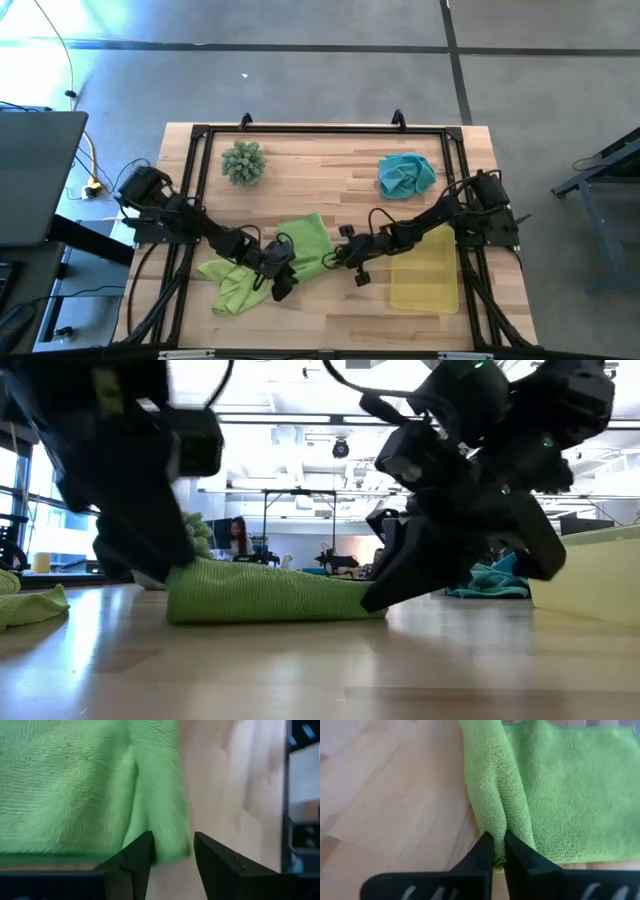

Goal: Roll microfiber towels into tight, uniform cylinder then place into a basket
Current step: Roll the green cloth

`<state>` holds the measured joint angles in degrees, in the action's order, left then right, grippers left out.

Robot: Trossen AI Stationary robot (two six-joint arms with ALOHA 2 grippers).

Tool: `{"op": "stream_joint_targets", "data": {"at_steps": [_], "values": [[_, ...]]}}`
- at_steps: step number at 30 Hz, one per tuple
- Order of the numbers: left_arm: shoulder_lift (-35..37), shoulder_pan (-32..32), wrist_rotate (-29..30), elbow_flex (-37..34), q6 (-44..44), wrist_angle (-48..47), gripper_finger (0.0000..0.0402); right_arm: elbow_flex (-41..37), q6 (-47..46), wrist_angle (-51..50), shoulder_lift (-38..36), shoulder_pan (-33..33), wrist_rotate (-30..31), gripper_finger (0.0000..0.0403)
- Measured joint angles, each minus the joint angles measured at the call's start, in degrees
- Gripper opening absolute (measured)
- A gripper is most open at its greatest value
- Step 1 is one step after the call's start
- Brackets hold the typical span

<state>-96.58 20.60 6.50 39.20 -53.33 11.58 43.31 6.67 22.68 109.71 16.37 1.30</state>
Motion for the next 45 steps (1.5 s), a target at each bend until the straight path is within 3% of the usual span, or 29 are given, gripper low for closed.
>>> {"op": "stream_joint_targets", "data": {"at_steps": [7,11,14,17,22,28,36,42,45], "values": [[7.88,1.92,8.17,0.07,3.59,-11.4,0.0138,0.86,-10.02,-1.66,0.12,-5.56,-15.37,0.0003],[8.2,4.84,15.58,0.15,14.01,-7.14,0.0138,4.15,-16.77,-6.29,0.3,-8.88,-24.87,0.0003],[7.01,6.89,22.66,0.22,21.93,-2.66,0.0139,7.32,-20.39,-11.6,0.46,-10.71,-29.55,0.0003],[5.2,7.7,26.1,0.24,25.09,0.65,0.0139,10.6,-23.32,-17.47,0.54,-12.09,-32.5,0.0003],[0.76,7.61,25.71,1.61,25.51,1.74,0.0139,14.67,-23.34,-24.65,0.55,-13.84,-33.0,0.0003],[-5.26,7.44,25.59,5.77,30.15,0.67,0.0139,15.28,-23.34,-25.55,0.51,-15.46,-32.66,0.0003],[-10.86,6.23,26.43,13.83,25.33,-19.7,0.0139,15.39,-22.67,-26.37,0.42,-15.64,-31.58,0.0003],[-11.67,6.3,25.03,17.15,23.52,-22.57,0.0139,15.41,-21.89,-26.81,0.33,-15.6,-31.51,0.0003],[-11.14,7.06,27.43,20.06,25.3,-24.2,0.0139,15.41,-21.63,-26.94,0.33,-15.6,-31.49,0.0003]]}}
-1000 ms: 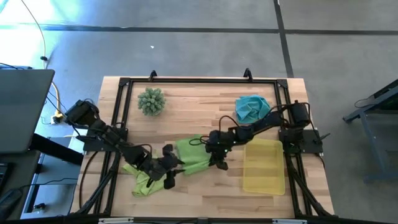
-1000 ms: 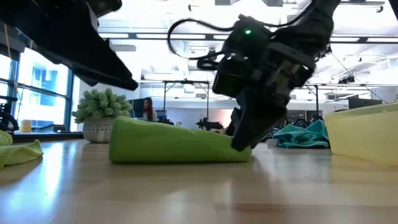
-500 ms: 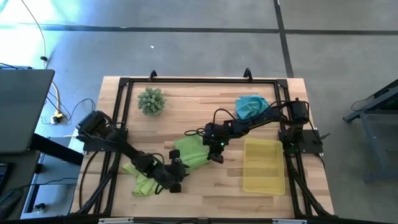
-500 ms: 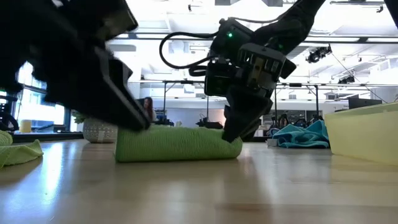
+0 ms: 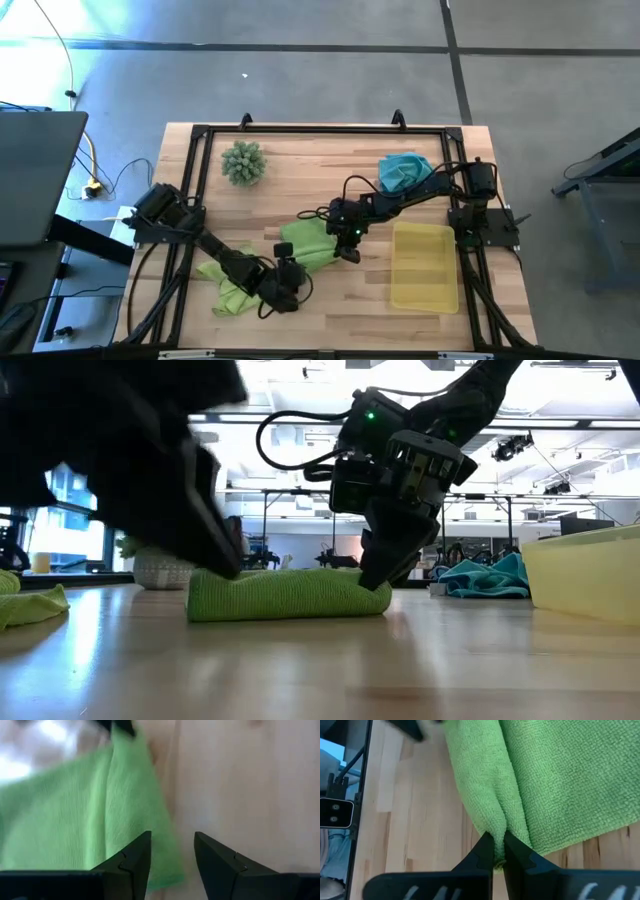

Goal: Roll microfiber towels into tight, uniform cylinder then place into a basket
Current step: Roll the green cloth

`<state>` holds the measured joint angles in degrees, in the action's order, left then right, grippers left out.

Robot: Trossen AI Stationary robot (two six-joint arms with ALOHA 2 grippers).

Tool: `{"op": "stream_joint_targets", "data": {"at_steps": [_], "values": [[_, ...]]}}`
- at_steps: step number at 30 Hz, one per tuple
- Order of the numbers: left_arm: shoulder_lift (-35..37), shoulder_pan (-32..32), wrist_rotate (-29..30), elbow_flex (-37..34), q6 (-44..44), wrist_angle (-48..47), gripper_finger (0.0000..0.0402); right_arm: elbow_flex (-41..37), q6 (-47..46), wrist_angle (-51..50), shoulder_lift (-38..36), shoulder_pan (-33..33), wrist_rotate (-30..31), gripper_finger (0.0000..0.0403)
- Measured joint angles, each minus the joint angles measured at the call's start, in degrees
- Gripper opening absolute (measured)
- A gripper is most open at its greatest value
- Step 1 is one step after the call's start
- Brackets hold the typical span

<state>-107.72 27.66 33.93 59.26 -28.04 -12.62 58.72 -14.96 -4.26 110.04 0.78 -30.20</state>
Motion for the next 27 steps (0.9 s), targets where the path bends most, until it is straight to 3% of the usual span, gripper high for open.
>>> {"op": "stream_joint_targets", "data": {"at_steps": [4,8,13,19,27], "values": [[0.04,0.12,1.88,3.25,0.64,-5.96,0.0139,0.0,0.37,-0.09,0.0,0.0,0.0,0.0003],[0.04,-1.16,1.44,3.43,-4.7,-11.13,0.0139,0.0,1.03,-0.25,-0.02,0.11,0.01,0.0003],[-0.53,-3.02,-6.8,3.37,-10.41,-12.22,0.0139,0.0,1.83,-0.21,-0.04,0.13,0.04,0.0003],[-1.36,-3.72,-11.56,3.35,-14.85,-9.93,0.0137,0.04,2.75,0.1,-0.07,0.13,0.13,0.0003],[-2.69,-3.28,-11.22,1.44,-28.54,-8.62,0.0071,0.04,6.49,0.92,-0.07,0.13,0.26,0.0037]]}}
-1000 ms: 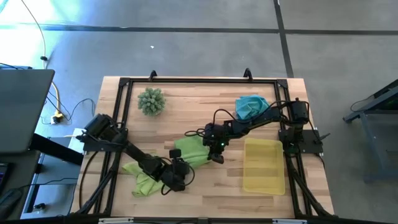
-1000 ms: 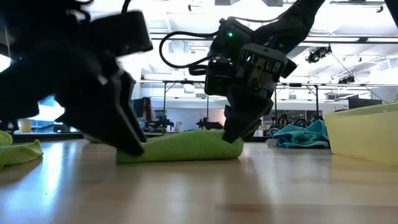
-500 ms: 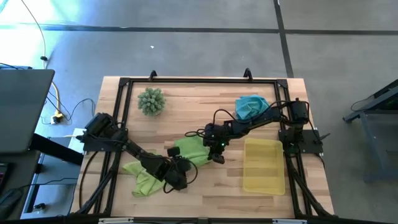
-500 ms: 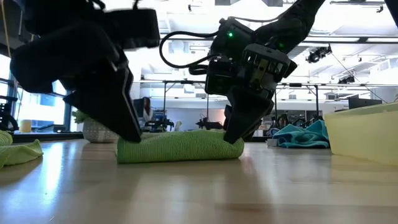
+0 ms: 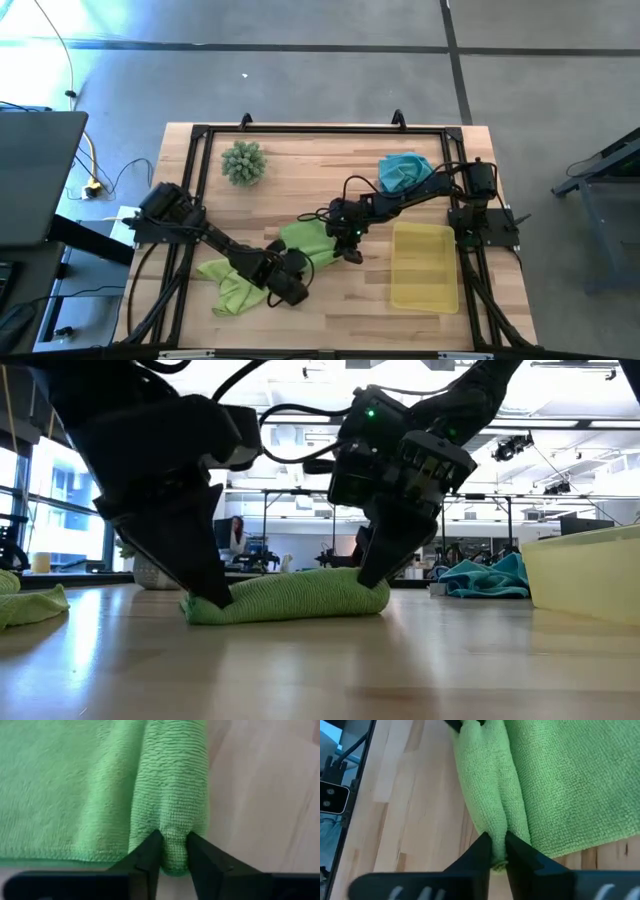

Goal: Roll microfiber towels into tight, uniform cylinder then place into a basket
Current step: Roll the green cloth

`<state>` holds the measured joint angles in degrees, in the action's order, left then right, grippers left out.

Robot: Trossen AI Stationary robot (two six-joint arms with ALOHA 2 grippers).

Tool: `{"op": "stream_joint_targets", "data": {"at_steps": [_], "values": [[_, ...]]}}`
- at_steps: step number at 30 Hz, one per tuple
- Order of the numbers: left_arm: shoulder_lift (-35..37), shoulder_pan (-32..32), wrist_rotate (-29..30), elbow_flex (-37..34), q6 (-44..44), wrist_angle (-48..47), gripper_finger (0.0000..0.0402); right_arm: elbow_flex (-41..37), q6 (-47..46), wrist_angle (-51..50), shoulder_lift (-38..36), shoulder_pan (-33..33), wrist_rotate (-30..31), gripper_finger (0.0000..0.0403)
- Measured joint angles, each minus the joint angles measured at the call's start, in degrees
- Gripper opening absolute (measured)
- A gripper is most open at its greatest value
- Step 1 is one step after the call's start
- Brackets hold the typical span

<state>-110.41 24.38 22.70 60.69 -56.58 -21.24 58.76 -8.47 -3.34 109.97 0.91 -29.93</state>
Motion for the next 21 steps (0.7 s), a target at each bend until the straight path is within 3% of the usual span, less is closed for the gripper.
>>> {"op": "stream_joint_targets", "data": {"at_steps": [5,9,12,16,21], "values": [[1.15,0.28,-0.42,-4.14,-2.82,6.44,0.0012,1.27,6.1,-3.41,-0.89,-0.48,0.07,0.0092],[2.69,0.37,-2.21,-8.7,-4.59,14.73,0.001,4.15,15.79,-11.47,-3.84,-0.96,0.29,0.0121],[3.99,0.23,-2.87,-13.3,-6.31,22.22,0.0005,3.62,23.97,-12.14,-6.83,0.11,0.31,0.0127],[4.85,0.04,-3.05,-18.61,-7.6,32.33,0.0003,-1.95,29.72,-0.61,-9.87,3.13,2.06,0.0127],[5.27,-0.04,-3.95,-20.69,-10.34,35.62,0.0003,-10.25,34.04,16.34,-9.71,7.33,16.98,0.0114]]}}
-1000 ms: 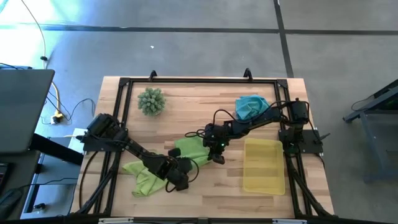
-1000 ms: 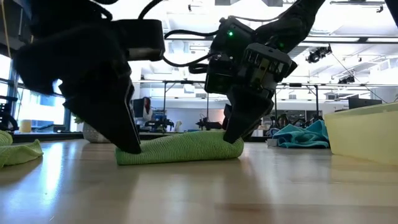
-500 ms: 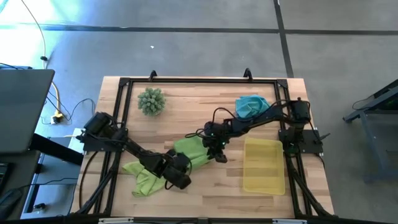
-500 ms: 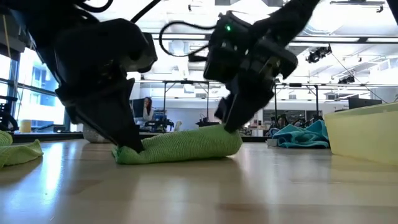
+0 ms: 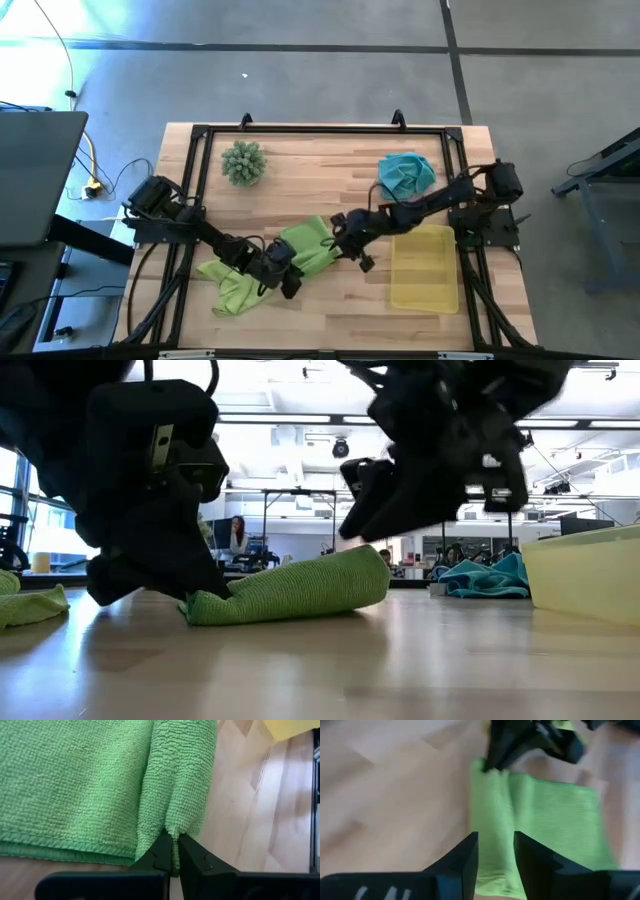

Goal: Roll microfiber towels into tight, uniform cylinder then place into a basket
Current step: Roll the green cloth

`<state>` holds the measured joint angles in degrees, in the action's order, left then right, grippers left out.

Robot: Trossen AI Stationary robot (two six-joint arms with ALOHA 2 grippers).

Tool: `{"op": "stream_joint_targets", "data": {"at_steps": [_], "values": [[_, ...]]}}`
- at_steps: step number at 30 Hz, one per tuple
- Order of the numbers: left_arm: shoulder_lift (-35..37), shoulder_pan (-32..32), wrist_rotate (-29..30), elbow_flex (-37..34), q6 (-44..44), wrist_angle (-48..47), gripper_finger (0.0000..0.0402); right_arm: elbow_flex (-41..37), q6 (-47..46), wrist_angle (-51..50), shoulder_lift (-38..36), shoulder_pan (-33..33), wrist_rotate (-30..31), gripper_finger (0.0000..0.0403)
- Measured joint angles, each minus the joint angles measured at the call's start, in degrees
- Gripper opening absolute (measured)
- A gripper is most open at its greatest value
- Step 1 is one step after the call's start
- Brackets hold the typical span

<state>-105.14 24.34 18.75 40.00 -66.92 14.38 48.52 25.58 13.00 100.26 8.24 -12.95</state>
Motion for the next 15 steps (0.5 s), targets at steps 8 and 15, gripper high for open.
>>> {"op": "stream_joint_targets", "data": {"at_steps": [8,15], "values": [[0.07,-1.38,-1.21,-0.19,0.93,0.76,0.0006,-5.45,0.33,7.18,0.78,3.83,6.98,0.0108],[0.2,-2.64,-2.85,-0.19,1.09,0.76,0.0006,-5.45,-0.07,5.41,-1.75,5.44,13.39,0.011]]}}
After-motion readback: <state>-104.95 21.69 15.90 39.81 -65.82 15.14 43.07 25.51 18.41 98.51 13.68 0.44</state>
